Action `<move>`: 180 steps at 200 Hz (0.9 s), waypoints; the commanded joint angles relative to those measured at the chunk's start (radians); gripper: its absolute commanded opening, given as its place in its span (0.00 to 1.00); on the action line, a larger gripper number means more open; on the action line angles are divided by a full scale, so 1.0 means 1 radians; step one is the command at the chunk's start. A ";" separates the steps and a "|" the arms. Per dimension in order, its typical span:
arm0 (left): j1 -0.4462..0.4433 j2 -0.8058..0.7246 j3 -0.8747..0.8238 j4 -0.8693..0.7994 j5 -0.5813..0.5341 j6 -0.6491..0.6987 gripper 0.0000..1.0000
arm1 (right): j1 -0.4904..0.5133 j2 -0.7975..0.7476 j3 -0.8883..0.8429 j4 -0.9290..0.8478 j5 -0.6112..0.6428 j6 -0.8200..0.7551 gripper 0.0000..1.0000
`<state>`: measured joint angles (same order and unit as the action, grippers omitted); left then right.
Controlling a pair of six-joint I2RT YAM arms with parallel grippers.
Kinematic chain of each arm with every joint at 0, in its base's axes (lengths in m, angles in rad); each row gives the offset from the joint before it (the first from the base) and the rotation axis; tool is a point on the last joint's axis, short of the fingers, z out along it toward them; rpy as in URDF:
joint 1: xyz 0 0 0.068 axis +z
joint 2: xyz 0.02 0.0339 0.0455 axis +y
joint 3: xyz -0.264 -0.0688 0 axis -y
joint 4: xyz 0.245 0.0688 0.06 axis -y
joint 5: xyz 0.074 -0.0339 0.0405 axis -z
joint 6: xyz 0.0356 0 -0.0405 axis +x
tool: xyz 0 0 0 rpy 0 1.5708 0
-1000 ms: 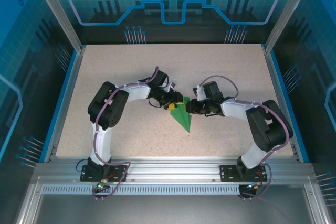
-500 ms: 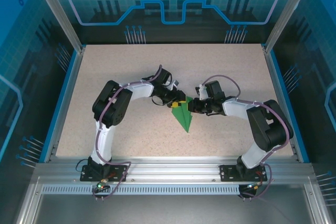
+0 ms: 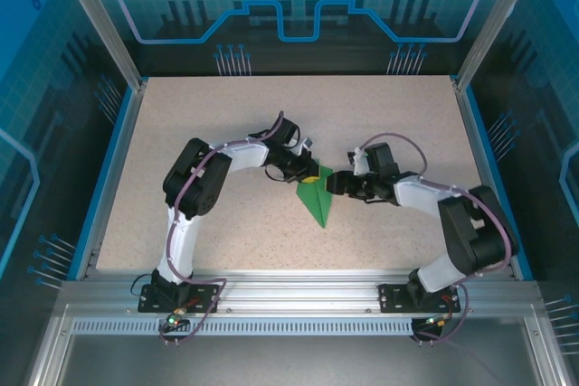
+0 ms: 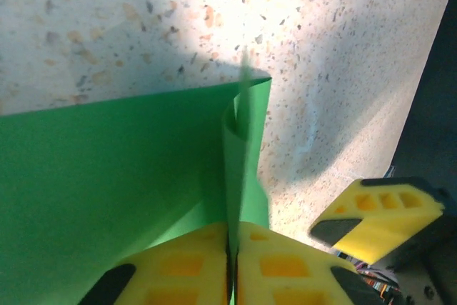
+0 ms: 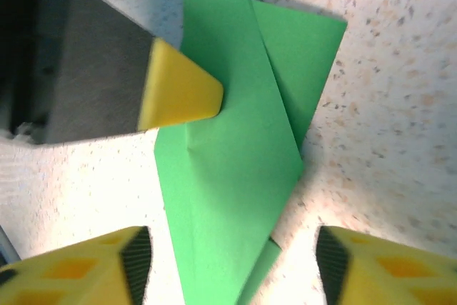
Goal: Fold a paper plane with a square sheet of paper (fold left side to right side)
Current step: Turn over the paper at the center of the table.
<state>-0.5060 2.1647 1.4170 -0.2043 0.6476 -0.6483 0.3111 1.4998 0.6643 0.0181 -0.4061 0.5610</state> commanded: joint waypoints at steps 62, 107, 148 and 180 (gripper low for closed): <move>0.064 -0.295 -0.014 0.046 -0.042 0.018 0.06 | -0.156 -0.311 -0.117 0.025 -0.375 0.022 1.00; 0.085 -0.364 0.011 0.086 0.002 -0.031 0.08 | -0.091 -0.296 -0.166 0.279 -0.510 0.206 1.00; 0.080 -0.389 -0.024 0.179 0.064 -0.104 0.08 | -0.032 -0.211 -0.139 0.465 -0.494 0.333 0.99; 0.072 -0.401 -0.047 0.226 0.094 -0.142 0.09 | -0.012 -0.129 -0.092 0.573 -0.501 0.414 0.99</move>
<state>-0.4221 1.8088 1.3907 -0.0456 0.6827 -0.7399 0.2768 1.3262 0.5224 0.4366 -0.8768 0.8776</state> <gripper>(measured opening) 0.088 0.994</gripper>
